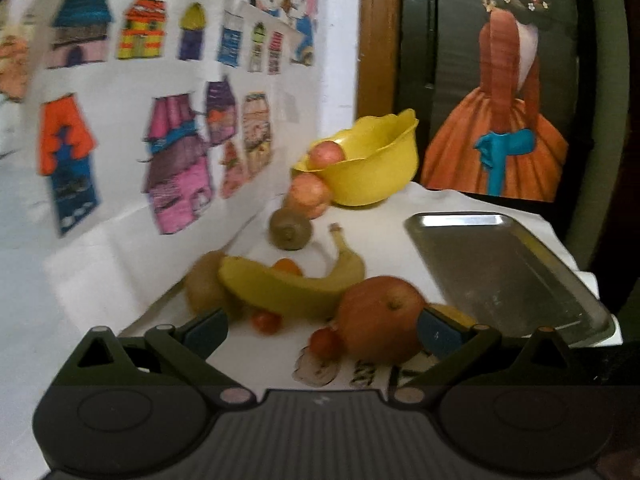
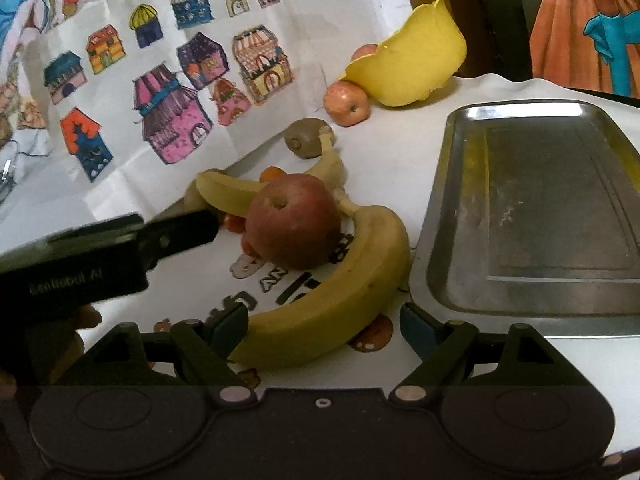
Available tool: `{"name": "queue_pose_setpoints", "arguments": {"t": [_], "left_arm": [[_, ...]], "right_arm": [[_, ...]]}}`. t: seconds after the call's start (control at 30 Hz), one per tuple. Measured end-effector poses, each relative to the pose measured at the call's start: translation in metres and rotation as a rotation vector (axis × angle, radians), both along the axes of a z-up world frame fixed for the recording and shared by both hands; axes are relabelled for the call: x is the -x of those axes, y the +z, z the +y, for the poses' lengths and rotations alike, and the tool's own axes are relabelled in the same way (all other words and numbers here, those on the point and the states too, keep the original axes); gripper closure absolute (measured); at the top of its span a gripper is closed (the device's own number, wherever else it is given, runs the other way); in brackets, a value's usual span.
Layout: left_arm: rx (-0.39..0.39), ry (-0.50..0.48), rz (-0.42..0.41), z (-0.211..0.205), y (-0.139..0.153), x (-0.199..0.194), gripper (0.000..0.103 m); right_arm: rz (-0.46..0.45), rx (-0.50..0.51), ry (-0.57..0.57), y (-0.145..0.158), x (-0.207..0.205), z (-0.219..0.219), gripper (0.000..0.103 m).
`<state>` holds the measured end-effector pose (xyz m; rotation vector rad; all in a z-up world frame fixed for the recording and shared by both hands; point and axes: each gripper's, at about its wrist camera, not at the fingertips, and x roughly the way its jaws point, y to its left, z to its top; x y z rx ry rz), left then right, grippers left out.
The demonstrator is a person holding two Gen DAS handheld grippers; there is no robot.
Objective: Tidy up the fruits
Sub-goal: 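Move the left tool to the large red apple and close on it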
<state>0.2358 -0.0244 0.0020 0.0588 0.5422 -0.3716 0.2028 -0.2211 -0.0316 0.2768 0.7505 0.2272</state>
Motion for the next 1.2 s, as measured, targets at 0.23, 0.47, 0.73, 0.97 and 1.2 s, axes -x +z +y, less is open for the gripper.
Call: {"name": "queue_pose_setpoints", "arguments": {"t": [0.23, 0.47, 0.73, 0.97, 1.2], "left_arm": [[0.035, -0.058, 0.069, -0.018, -0.005, -0.025, 0.003], [0.006, -0.1, 0.102, -0.034, -0.014, -0.037, 0.015], [-0.019, -0.127, 0.141, -0.048, -0.023, -0.051, 0.019], [-0.046, -0.134, 0.161, -0.052, -0.029, -0.053, 0.025], [-0.038, -0.127, 0.179, -0.052, -0.027, -0.047, 0.026]], "right_arm": [[-0.022, 0.039, -0.015, -0.003, -0.005, 0.007, 0.019], [-0.032, 0.032, -0.032, -0.002, -0.003, 0.003, 0.027], [-0.035, 0.03, -0.032, -0.002, -0.002, 0.003, 0.026], [-0.038, 0.046, -0.031, -0.003, -0.002, 0.007, 0.023], [-0.034, 0.043, -0.031, -0.002, 0.001, 0.007, 0.027]]}}
